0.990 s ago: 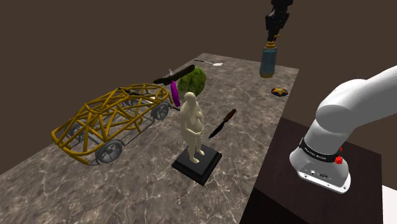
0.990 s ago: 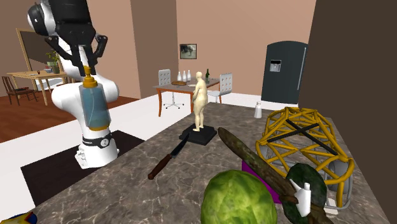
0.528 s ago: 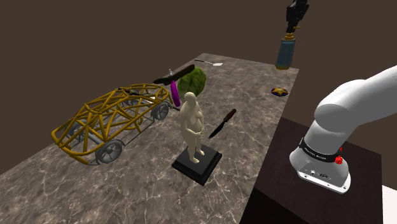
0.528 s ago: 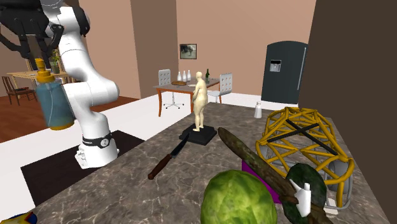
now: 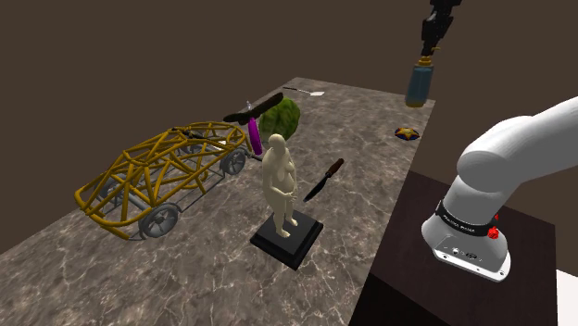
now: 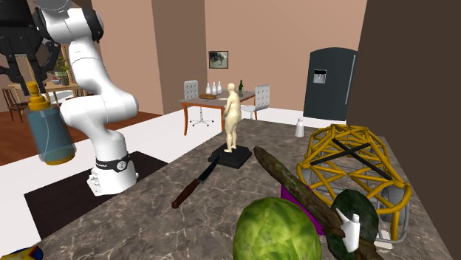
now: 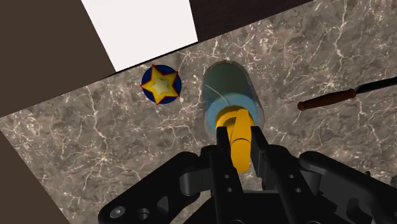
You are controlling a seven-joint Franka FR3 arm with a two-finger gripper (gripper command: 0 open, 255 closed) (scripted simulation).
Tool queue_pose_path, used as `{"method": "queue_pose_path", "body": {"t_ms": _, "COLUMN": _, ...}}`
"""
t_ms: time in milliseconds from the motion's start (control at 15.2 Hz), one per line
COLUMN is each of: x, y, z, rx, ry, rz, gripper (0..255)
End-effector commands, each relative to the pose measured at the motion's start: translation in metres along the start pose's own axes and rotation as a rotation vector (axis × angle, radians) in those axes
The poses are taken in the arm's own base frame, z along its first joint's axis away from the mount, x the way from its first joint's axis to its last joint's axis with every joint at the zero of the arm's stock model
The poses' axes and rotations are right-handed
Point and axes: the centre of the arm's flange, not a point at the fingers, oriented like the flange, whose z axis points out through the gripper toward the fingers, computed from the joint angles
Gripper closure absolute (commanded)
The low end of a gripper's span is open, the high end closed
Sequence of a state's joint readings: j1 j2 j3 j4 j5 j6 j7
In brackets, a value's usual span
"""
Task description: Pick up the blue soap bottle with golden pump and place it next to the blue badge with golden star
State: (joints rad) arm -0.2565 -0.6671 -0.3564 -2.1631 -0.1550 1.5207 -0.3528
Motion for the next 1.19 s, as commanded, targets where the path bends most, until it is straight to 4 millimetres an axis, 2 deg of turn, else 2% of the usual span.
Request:
{"method": "queue_pose_path", "body": {"t_ms": 0, "x": 0.000, "y": 0.002, "z": 0.010, "rx": 0.000, "ry": 0.000, "rz": 0.000, "gripper": 255}}
{"method": "queue_pose_path", "body": {"t_ms": 1122, "x": -0.001, "y": 0.007, "z": 0.100, "rx": 0.000, "ry": 0.000, "rz": 0.000, "gripper": 255}}
